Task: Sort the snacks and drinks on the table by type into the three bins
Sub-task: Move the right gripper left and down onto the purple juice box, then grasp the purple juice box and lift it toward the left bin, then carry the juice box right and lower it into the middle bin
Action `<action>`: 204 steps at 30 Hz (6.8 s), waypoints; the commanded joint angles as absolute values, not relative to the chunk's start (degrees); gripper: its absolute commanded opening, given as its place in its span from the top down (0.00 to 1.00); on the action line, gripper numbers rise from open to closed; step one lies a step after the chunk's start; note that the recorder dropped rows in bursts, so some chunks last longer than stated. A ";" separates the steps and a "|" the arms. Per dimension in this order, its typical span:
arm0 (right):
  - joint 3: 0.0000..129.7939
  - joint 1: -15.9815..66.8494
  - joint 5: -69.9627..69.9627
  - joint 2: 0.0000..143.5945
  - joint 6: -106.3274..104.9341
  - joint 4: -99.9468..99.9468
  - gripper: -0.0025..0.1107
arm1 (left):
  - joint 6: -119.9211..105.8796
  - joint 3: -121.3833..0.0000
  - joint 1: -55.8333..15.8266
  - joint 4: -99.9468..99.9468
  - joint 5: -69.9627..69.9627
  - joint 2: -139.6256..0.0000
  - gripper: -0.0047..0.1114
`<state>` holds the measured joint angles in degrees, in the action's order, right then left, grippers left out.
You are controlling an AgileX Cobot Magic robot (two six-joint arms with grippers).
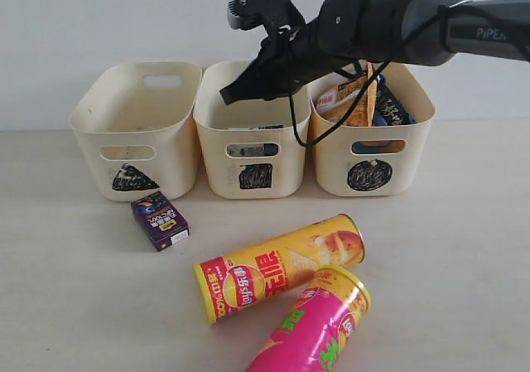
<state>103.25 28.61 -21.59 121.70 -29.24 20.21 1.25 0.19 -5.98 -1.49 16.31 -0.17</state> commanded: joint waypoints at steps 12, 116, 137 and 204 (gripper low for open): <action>103.59 34.38 -30.43 116.76 -29.32 15.47 0.98 | 1.74 0.00 -5.85 -1.08 16.11 0.00 0.92; 103.59 45.73 -22.90 130.46 -24.87 15.91 0.98 | 1.74 0.00 -5.85 -1.08 16.00 0.00 0.92; 103.59 45.73 -25.25 121.08 -25.65 15.12 0.98 | 1.74 0.00 -5.85 -1.08 16.00 0.00 0.92; 103.59 26.91 -7.96 126.47 -21.74 13.46 0.98 | 1.74 0.00 -5.85 -1.08 15.86 0.00 0.92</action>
